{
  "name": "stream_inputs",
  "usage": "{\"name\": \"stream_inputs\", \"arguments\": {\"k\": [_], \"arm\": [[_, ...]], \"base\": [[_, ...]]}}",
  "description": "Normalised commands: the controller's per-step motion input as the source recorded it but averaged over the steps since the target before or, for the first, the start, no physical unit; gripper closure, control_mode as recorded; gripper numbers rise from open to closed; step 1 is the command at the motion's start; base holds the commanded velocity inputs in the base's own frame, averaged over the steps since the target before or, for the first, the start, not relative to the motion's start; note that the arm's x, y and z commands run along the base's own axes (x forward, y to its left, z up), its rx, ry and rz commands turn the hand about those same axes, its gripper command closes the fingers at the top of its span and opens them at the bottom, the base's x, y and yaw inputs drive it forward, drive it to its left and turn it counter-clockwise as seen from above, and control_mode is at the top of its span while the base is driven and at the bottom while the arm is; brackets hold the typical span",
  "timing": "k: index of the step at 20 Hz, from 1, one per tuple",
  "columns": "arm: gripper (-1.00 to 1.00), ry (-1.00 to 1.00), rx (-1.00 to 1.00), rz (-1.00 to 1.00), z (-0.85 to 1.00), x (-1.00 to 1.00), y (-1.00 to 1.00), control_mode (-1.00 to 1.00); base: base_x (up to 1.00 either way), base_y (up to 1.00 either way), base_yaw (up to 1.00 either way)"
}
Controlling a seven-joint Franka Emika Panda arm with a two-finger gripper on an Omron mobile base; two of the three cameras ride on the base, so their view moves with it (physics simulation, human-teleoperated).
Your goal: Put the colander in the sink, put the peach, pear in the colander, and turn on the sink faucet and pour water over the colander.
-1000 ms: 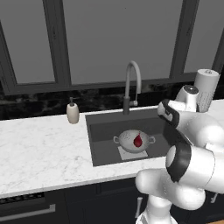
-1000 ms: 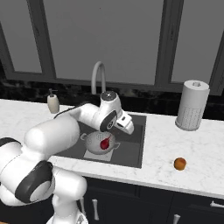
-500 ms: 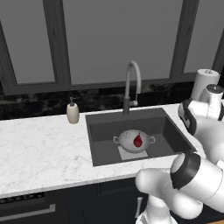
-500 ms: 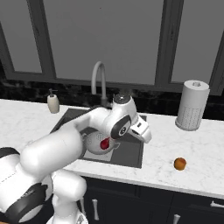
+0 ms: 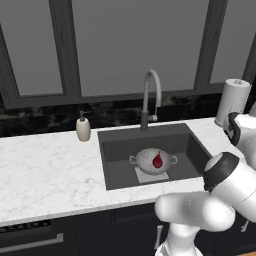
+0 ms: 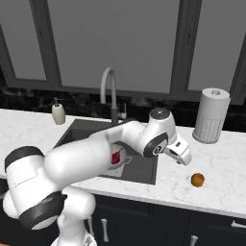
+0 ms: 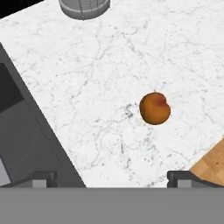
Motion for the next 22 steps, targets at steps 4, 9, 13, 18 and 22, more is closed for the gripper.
{"name": "stream_inputs", "arguments": {"k": [4,9,13,18,22], "arm": [[-1.0,0.02,0.04,0.0,0.0,0.0,-0.61,-1.0],[-1.0,0.02,0.01,0.0,0.0,-0.01,-0.5,-1.0],[-1.0,0.0,0.0,0.0,-0.06,-0.1,-0.2,-1.0],[-1.0,0.0,0.0,0.0,-0.29,-0.06,-0.06,-1.0],[-1.0,0.0,0.0,0.0,-0.29,0.0,-0.01,-1.0]], "base": [[0.0,0.0,0.0],[0.0,0.0,0.0],[0.0,0.0,0.0],[0.0,0.0,0.0],[0.0,0.0,0.0]]}}
